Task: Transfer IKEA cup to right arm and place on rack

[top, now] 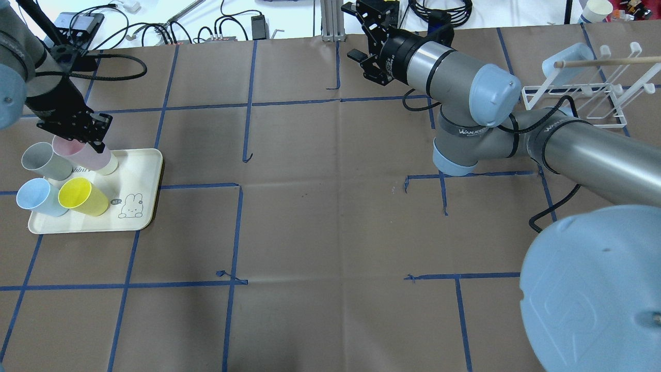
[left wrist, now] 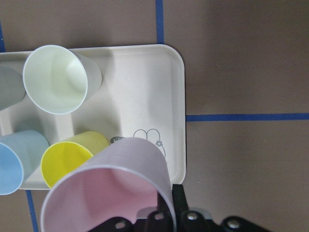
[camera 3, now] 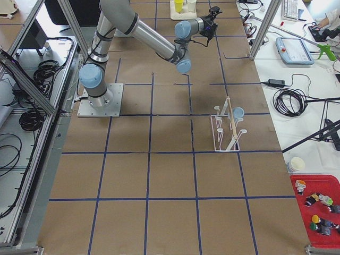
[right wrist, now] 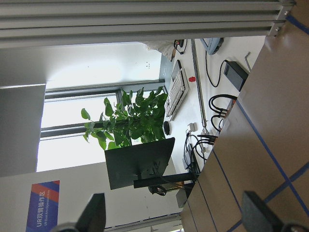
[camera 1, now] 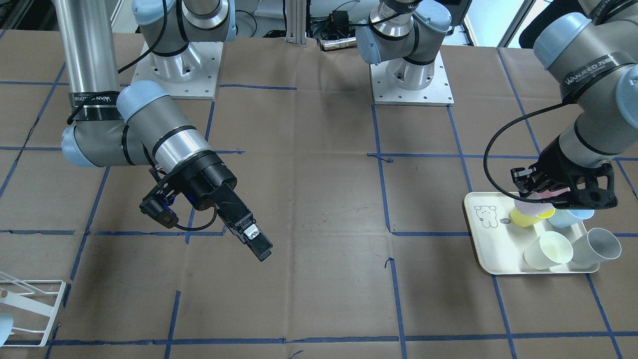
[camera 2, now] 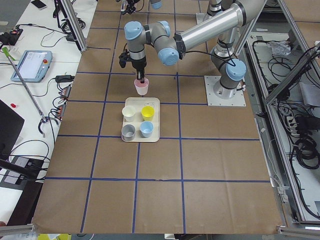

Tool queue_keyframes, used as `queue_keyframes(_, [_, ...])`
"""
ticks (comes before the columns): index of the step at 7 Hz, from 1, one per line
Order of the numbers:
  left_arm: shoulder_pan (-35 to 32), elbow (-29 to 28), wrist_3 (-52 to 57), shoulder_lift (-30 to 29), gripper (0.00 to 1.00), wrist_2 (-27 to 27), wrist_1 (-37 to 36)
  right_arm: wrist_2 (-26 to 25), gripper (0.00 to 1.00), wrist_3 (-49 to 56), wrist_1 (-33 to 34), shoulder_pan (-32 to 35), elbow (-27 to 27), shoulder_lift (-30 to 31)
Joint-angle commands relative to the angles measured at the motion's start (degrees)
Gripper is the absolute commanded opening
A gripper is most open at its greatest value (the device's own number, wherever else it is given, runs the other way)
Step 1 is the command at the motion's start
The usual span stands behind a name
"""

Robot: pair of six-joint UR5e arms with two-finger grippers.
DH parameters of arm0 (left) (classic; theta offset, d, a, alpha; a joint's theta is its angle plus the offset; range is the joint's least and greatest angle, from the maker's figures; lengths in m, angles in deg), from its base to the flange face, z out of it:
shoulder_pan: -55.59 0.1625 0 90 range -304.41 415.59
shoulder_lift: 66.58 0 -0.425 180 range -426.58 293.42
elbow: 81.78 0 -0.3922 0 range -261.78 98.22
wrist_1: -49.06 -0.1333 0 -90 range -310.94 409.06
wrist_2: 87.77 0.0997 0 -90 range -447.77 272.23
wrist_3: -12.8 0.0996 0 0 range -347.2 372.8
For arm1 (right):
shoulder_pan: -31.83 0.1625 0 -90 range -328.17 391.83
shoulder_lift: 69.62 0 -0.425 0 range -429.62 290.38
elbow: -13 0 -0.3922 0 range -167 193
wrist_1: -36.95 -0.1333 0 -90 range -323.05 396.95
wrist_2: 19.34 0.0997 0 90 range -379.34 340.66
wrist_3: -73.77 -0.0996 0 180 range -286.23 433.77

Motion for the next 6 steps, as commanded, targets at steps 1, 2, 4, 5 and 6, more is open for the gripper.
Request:
queue_keyframes(1, [-0.79,-3.96,6.50,-2.20,0.00,-5.35,-0.71,-0.04,1.00,-1.05,1.02,-0.03,0.03,-0.10])
queue_keyframes(2, [-0.97,-4.23,8.90,-3.77,0.00,-10.36,-4.21,-0.04,1.00,-1.05,1.80,-0.03,-0.14,-0.10])
queue_keyframes(4, [-0.97,-4.15,12.77,-5.28,0.00,-20.90,-6.25,0.05,1.00,-0.96,1.99,-0.03,0.03,-0.80])
queue_keyframes(5, [-0.97,-2.84,14.10,-5.46,0.00,-26.96,-8.62,0.05,1.00,-0.96,3.38,-0.03,0.03,-1.85])
queue_keyframes(6, [-1.06,-2.57,14.89,-6.24,0.00,-31.98,-10.38,-0.04,1.00,-1.04,5.13,-0.03,0.03,-2.82])
